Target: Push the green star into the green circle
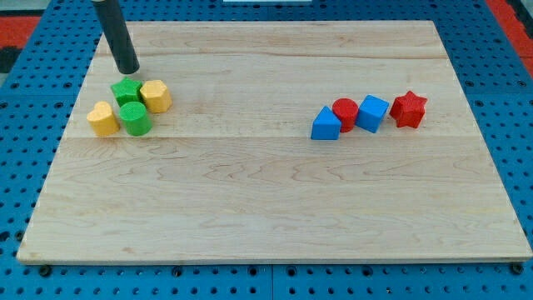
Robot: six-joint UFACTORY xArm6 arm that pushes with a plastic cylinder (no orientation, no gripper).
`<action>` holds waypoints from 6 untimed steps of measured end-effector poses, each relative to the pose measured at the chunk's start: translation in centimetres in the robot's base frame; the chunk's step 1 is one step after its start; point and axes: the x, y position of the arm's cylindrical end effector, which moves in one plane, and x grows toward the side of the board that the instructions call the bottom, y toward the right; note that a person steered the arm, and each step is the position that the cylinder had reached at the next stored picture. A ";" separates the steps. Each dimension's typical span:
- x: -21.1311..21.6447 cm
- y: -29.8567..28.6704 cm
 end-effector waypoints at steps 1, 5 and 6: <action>2.4 0.9; 5.0 0.0; 5.0 0.0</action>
